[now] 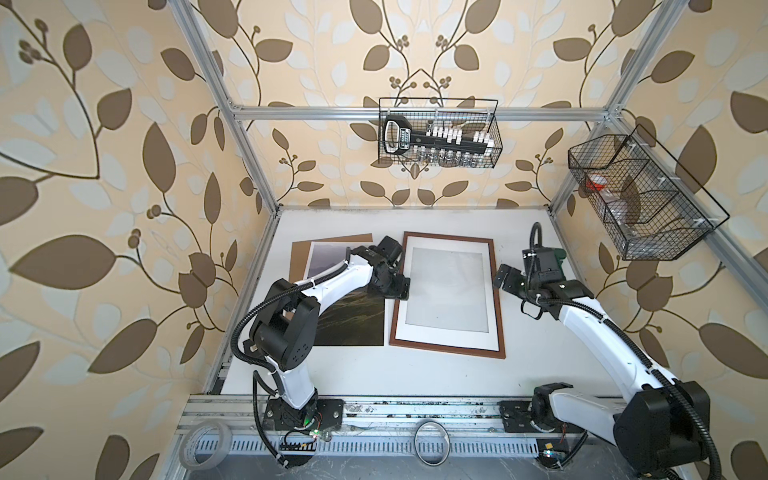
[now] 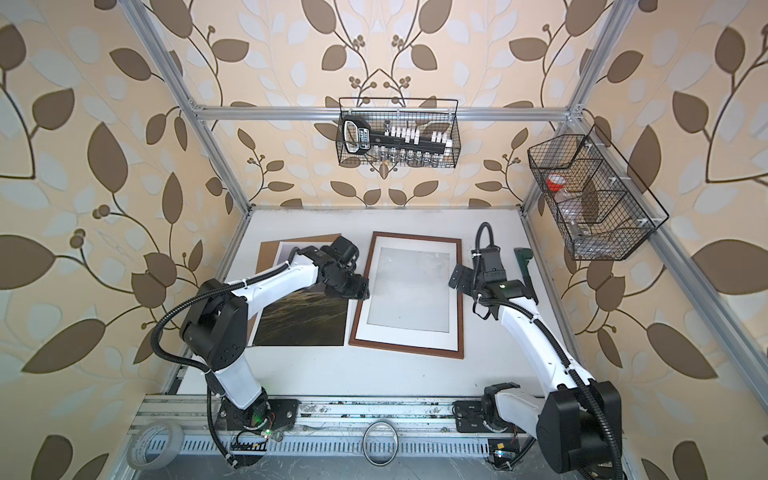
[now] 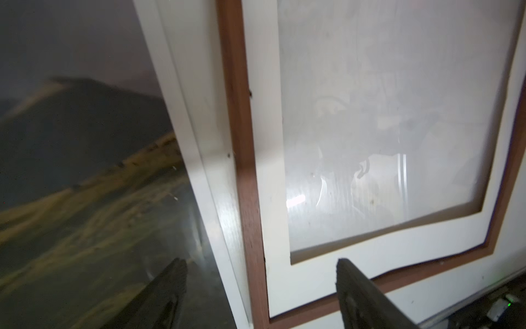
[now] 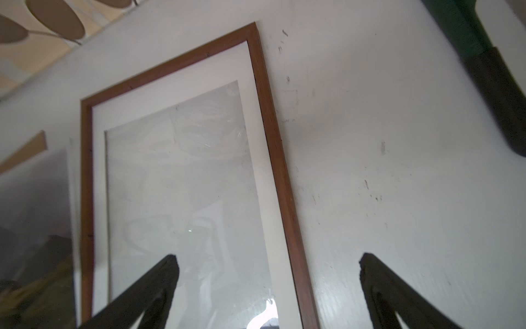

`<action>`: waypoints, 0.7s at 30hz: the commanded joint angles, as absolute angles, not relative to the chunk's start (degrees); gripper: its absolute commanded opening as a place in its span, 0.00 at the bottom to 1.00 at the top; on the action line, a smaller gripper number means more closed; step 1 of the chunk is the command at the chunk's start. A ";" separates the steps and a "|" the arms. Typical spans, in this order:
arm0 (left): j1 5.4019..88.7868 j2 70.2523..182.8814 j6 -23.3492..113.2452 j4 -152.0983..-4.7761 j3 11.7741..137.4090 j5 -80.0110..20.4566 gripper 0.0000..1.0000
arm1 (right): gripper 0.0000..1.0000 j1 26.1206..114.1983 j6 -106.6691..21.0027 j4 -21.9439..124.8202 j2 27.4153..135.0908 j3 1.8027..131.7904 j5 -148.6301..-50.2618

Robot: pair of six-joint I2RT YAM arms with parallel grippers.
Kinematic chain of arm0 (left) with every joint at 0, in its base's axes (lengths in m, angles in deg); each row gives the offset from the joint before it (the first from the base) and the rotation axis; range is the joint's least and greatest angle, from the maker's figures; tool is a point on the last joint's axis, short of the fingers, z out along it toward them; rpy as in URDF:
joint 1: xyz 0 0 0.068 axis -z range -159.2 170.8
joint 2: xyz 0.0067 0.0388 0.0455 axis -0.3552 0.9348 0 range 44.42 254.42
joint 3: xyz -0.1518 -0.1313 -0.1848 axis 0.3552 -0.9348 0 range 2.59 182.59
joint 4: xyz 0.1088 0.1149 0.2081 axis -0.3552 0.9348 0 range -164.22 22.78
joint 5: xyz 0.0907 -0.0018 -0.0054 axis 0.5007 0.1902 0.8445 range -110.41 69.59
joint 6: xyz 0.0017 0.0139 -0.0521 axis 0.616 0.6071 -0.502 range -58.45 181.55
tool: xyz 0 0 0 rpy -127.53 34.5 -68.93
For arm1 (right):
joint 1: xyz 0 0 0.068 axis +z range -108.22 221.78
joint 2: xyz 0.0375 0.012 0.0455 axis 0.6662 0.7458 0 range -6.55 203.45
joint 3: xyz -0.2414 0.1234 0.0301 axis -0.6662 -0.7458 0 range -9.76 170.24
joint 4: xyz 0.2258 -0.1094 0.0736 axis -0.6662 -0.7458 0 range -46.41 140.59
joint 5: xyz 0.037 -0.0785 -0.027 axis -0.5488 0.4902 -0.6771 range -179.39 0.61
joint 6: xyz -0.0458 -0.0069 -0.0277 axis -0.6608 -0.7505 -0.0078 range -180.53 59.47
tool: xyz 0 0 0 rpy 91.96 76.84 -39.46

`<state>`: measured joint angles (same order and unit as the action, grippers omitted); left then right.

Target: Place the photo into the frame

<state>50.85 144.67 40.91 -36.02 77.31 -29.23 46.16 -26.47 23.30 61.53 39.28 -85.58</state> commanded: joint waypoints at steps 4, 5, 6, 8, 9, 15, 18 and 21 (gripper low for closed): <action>49.28 149.71 37.83 -41.60 80.59 -24.38 0.85 | 0.75 42.58 -23.31 33.28 74.18 39.79 -90.19; 49.26 151.15 37.08 -41.44 81.73 -23.90 0.85 | 0.72 42.51 -23.31 34.09 75.90 39.91 -89.53; 49.24 152.20 36.39 -41.55 82.32 -23.93 0.85 | 0.70 42.40 -23.22 34.64 76.93 40.01 -89.46; 49.26 154.14 34.40 -42.78 82.94 -25.95 0.85 | 0.67 42.23 -23.10 36.79 80.04 40.02 -91.55; 49.23 154.77 33.32 -43.72 82.72 -27.33 0.85 | 0.67 42.26 -22.83 37.64 81.40 40.09 -92.55; 50.22 159.07 28.48 -47.86 82.15 -32.30 0.85 | 0.73 42.22 -21.47 41.44 88.50 41.47 -97.10; 51.54 160.75 27.36 -48.64 83.37 -33.59 0.84 | 0.75 42.05 -21.24 42.48 91.32 42.63 -98.87; 53.59 162.61 26.34 -49.18 85.31 -34.67 0.84 | 0.76 41.47 -20.61 43.72 93.23 43.35 -100.13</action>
